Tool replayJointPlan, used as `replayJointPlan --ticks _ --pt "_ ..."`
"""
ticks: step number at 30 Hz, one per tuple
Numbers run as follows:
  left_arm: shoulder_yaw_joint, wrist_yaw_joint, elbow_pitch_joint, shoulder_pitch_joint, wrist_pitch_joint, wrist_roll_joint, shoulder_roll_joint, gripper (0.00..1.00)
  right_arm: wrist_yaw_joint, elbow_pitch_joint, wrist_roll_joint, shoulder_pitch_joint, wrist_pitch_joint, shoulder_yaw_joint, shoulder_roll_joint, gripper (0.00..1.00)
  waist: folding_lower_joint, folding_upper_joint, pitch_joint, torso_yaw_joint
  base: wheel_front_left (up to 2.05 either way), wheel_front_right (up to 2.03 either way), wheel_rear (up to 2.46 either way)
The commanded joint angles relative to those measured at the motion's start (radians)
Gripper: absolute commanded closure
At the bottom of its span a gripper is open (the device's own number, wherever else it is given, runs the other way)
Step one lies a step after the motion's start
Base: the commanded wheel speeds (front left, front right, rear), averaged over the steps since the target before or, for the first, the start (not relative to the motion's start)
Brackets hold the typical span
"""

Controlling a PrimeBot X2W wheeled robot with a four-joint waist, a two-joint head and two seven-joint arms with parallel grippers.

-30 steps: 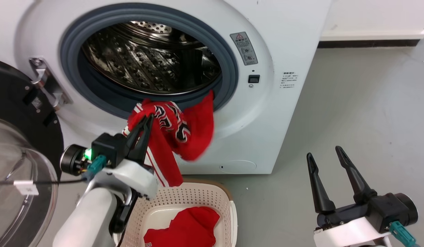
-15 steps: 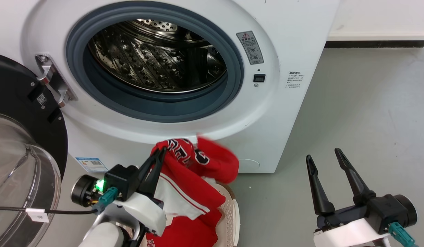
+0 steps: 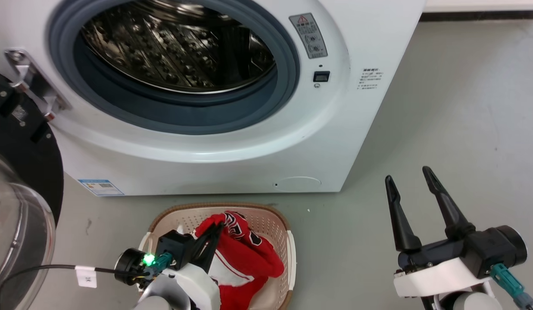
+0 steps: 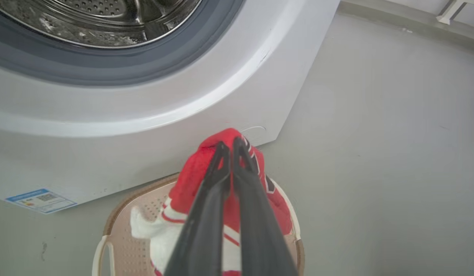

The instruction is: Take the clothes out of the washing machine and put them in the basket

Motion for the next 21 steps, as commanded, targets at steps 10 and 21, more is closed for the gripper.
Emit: replayJointPlan --ticks 10,21 --pt "-0.037 -0.063 0.288 -0.132 -0.051 0.003 -0.064 1.0 -0.001 -0.02 -0.015 -0.082 -0.002 -0.018 0.002 0.0 0.0 0.0 0.15 -0.033 0.0 0.0 0.0" --pt "-0.074 -0.111 0.601 -0.309 -0.077 -0.002 -0.138 1.0 -0.001 -0.04 0.001 -0.164 -0.002 -0.024 0.002 0.0 0.0 0.0 0.305 -0.06 0.0 0.0 0.0"
